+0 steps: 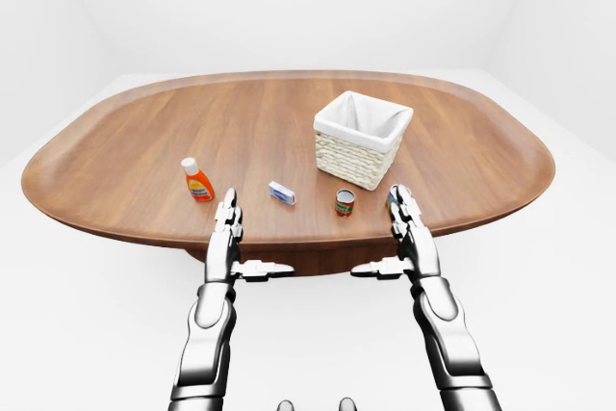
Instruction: Pick up the alphabet soup and the cream cheese box, and put them in the basket.
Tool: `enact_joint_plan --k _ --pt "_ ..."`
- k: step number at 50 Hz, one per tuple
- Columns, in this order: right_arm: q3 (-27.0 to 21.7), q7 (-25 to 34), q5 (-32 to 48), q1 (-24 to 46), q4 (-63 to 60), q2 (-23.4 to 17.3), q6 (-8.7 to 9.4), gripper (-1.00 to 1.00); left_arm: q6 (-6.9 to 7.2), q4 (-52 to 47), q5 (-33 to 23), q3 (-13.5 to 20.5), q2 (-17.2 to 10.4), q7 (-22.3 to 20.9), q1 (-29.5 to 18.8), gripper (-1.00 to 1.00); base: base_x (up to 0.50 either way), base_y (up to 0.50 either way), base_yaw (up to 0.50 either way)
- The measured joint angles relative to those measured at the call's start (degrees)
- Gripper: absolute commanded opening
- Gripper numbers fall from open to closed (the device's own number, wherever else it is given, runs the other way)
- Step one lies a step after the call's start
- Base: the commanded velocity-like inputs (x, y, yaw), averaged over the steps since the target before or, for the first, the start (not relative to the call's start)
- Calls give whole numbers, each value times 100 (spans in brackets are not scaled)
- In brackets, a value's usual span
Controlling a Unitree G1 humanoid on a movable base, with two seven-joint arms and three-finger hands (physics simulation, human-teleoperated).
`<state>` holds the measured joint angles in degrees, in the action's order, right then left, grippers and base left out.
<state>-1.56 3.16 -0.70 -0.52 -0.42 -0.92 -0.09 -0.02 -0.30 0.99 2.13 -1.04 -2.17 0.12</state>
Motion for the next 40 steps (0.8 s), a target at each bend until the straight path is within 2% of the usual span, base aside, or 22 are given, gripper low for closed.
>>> enact_joint_plan --k 20,40 --pt "-8 7 -13 31 66 0 -21 100 21 -27 -4 -2 -1 2 4 100 0 -4 0" --pt "-7 -6 4 47 110 -6 -27 100 7 -7 3 -1 1 -6 -3 100 0 -32 0"
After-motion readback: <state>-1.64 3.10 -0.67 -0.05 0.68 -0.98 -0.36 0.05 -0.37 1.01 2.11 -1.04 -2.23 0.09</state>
